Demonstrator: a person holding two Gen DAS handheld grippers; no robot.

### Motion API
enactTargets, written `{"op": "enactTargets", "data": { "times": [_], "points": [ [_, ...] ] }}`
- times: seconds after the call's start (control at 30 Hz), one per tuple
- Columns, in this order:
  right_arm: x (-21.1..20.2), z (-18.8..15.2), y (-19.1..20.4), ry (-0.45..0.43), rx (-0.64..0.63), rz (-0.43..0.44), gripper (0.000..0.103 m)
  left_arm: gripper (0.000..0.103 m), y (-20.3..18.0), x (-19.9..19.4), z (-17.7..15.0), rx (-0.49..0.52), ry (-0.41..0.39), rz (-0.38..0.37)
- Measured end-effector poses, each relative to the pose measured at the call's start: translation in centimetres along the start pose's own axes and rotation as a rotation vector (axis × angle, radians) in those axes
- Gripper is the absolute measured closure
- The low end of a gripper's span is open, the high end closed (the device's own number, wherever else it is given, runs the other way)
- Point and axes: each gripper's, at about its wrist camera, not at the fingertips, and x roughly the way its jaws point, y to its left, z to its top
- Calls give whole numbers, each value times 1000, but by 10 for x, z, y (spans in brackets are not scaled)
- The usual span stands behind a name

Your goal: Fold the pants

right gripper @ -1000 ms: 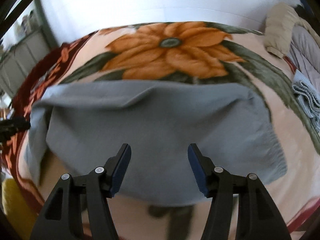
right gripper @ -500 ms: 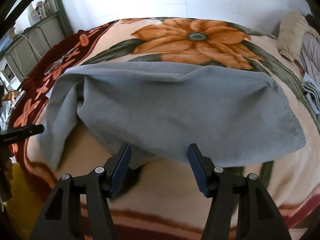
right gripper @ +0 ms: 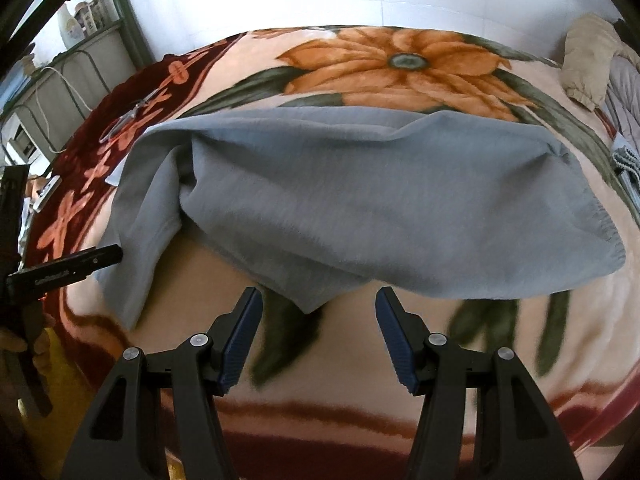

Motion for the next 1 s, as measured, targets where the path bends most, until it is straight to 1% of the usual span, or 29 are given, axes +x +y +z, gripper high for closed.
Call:
{"op": "enactTargets", "data": {
  "times": [0.03,0.07,0.1,0.13,0.2,0.33,0.43,0.53,0.67,0.7,0.8,0.9,1.0],
  "points": [
    [0,-1,0,1,1,3,43,48,-3,-1,-1,10,-4,-6],
    [0,-1,0,2,2,5,43,66,-4,0,-1,14,-4,-17],
    [0,-1,0,2,4,7,43,84,-6,-1,-2,17,0,-51],
    [0,-2,0,2,4,8,43,90,-8,-1,-2,17,7,-82],
    [-1,-2,-1,1,5,9,43,95,-12,-3,-2,31,1,-84],
    [-4,-2,-4,-11,16,16,43,97,-12,-22,5,48,-59,-79],
    [-5,-1,-7,-17,29,23,43,98,-9,-38,22,66,-116,-42],
    [-5,-1,-7,-18,30,24,43,98,-3,-49,47,102,-165,3],
    [-4,-1,-6,-15,31,26,43,98,3,-56,94,162,-226,76],
    [-4,-1,-6,-13,30,25,43,98,4,-53,109,189,-237,108],
    [-1,-2,-4,-6,21,24,43,98,9,-41,142,231,-237,164],
    [1,-3,-2,0,15,24,43,98,12,-23,164,267,-225,209],
    [3,-3,1,5,2,24,43,98,15,3,180,302,-188,251]
  ]
}}
